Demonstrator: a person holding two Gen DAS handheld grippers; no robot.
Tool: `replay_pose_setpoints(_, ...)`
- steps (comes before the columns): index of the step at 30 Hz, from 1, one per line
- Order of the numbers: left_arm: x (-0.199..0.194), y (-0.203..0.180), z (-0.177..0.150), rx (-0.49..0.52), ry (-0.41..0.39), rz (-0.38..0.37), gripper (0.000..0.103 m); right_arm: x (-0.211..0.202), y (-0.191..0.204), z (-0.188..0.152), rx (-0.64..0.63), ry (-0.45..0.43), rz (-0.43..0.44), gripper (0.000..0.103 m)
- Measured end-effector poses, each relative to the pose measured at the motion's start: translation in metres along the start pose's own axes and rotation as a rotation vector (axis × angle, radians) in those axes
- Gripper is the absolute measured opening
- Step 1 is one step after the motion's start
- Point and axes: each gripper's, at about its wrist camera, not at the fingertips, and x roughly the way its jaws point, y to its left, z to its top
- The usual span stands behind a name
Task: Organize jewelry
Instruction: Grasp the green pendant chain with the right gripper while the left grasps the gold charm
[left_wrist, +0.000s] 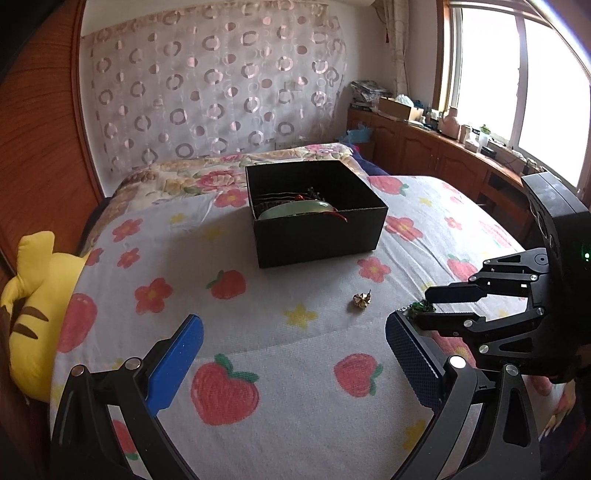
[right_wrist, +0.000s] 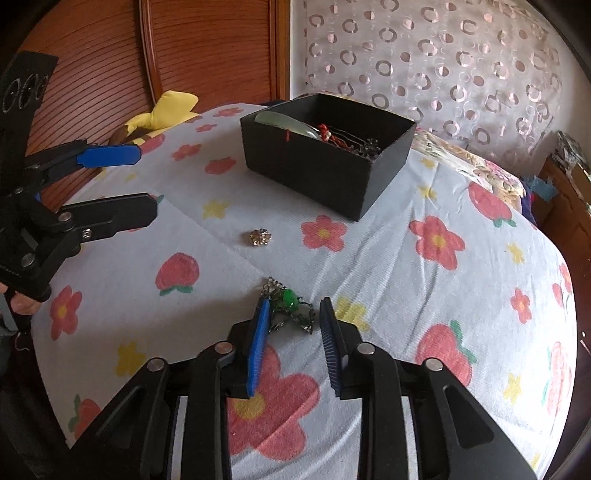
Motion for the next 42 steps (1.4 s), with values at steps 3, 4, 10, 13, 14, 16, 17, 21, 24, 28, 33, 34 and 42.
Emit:
replay_pose_setpoints(3, 0.003, -0.001, -0.001, 0.001, 0.008, -0.005, 0.095, -0.003, 0.002, -0.002, -0.011, -0.001, 0.002, 0.009)
replay_pose_setpoints(4, 0.005, -0.001, -0.001, 0.002, 0.012, -0.009, 0.095, -0.004, 0.003, -0.003, -0.016, -0.005, 0.0, 0.008)
replay_pose_setpoints(10, 0.019, -0.003, -0.001, 0.01, 0.065, -0.041, 0.095, -0.017, 0.0, -0.006, -0.002, -0.046, -0.019, 0.007)
replay_pose_setpoints(13, 0.027, -0.01, 0.001, 0.039, 0.088, -0.056, 0.095, -0.023, -0.004, -0.007, 0.008, -0.064, -0.028, 0.007)
replay_pose_setpoints(14, 0.029, -0.013, 0.002, 0.046, 0.094, -0.068, 0.092, -0.025, -0.006, -0.007, 0.013, -0.07, -0.029, 0.007)
replay_pose_setpoints(16, 0.034, -0.017, 0.003, 0.057, 0.114, -0.088, 0.079, -0.029, -0.008, -0.006, 0.02, -0.079, -0.032, 0.007)
replay_pose_setpoints(17, 0.037, -0.02, 0.004, 0.064, 0.129, -0.098, 0.071, -0.031, -0.01, -0.007, 0.026, -0.088, -0.034, 0.007)
replay_pose_setpoints(21, 0.047, -0.033, 0.007, 0.106, 0.161, -0.119, 0.048, -0.038, -0.015, -0.009, 0.044, -0.108, -0.036, 0.007)
replay_pose_setpoints(24, 0.052, -0.041, 0.009, 0.13, 0.177, -0.124, 0.04, -0.04, -0.018, -0.011, 0.056, -0.115, -0.033, 0.007)
replay_pose_setpoints(28, 0.059, -0.048, 0.013, 0.15, 0.187, -0.108, 0.036, -0.041, -0.02, -0.014, 0.067, -0.122, -0.03, 0.007)
replay_pose_setpoints(33, 0.063, -0.048, 0.011, 0.159, 0.186, -0.096, 0.024, -0.044, -0.02, -0.015, 0.073, -0.134, -0.024, 0.007)
replay_pose_setpoints(34, 0.062, -0.048, 0.011, 0.156, 0.184, -0.1, 0.022, -0.045, -0.019, -0.014, 0.074, -0.136, -0.023, 0.007)
replay_pose_setpoints(42, 0.06, -0.051, 0.011, 0.175, 0.171, -0.101, 0.013, -0.051, -0.017, -0.01, 0.071, -0.154, -0.021, 0.008)
